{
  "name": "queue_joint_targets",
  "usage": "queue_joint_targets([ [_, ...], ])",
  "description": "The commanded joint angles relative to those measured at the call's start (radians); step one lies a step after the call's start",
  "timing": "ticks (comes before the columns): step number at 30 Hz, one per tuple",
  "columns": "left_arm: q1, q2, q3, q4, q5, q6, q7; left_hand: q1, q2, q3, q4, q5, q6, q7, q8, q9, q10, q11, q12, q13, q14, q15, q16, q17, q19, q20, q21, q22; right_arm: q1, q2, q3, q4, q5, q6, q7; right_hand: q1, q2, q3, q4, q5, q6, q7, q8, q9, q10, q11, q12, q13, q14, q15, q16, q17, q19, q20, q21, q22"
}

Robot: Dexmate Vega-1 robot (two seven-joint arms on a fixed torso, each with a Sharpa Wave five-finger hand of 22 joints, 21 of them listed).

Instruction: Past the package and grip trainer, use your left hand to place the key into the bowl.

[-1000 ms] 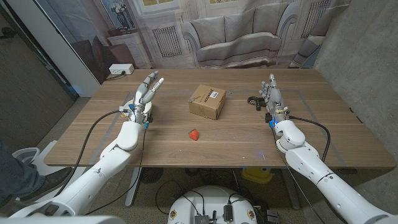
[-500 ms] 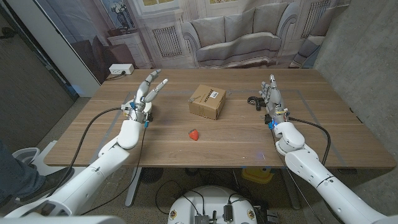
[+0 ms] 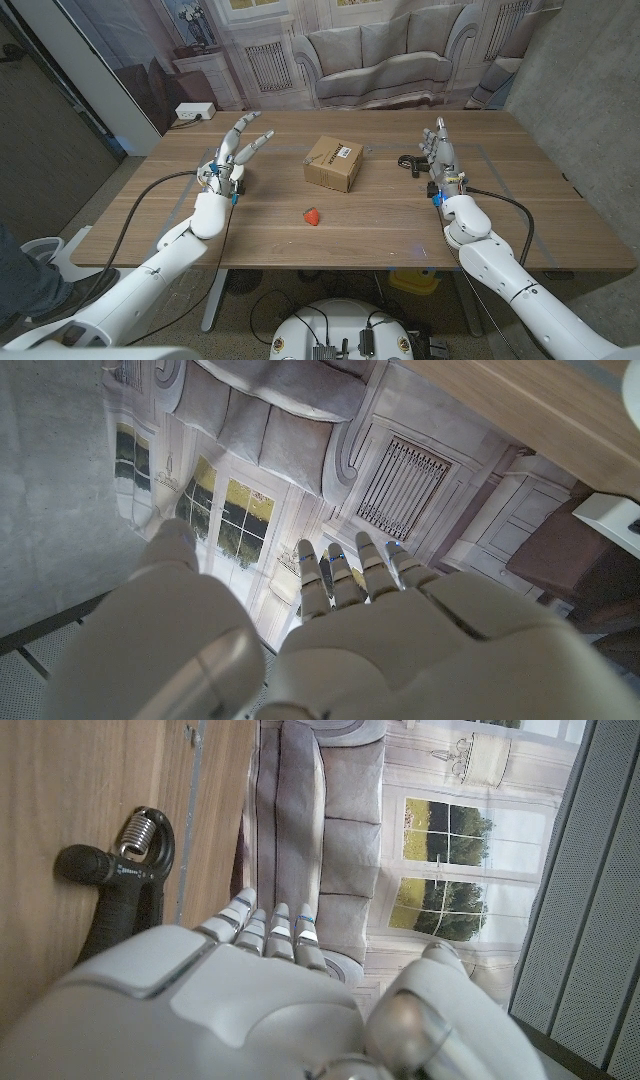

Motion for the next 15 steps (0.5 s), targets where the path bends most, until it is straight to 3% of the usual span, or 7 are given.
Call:
queue_joint_targets([
  [1, 0.01, 0.021, 0.015, -0.021, 0.114, 0.042, 0.104, 0.019, -0.004, 0.002, -0.014, 0.006, 0.022, 0.002, 0.009, 0.003, -0.008, -0.004, -0.003, 0.003, -0.005, -0.066, -0.002, 0.001, 0.006, -0.009, -0.002, 0.002, 0.003, 0.0, 0.007, -0.021, -0.006, -0.016, -0.02, 0.0, 0.005, 0.0, -0.002, -0.002, 0.007, 0.002, 0.005, 0.002, 0.006, 0.002, 0.004, 0.006, 0.002, 0.0, 0.0, 0.004, 0.008, 0.005, 0.0, 0.004],
  [15, 0.056, 0.065, 0.015, -0.096, 0.219, 0.126, 0.192, 0.05, -0.012, 0.005, -0.032, 0.01, 0.043, 0.019, 0.008, 0.003, -0.008, -0.003, -0.005, 0.003, -0.007, -0.07, -0.002, 0.001, 0.009, -0.014, -0.004, 0.002, -0.019, -0.004, 0.031, -0.055, -0.001, 0.008, -0.025, -0.001, 0.007, -0.002, -0.002, -0.004, 0.012, 0.001, 0.005, 0.002, 0.008, 0.001, 0.005, 0.006, 0.003, -0.001, 0.0, 0.004, 0.009, 0.004, -0.005, 0.005],
])
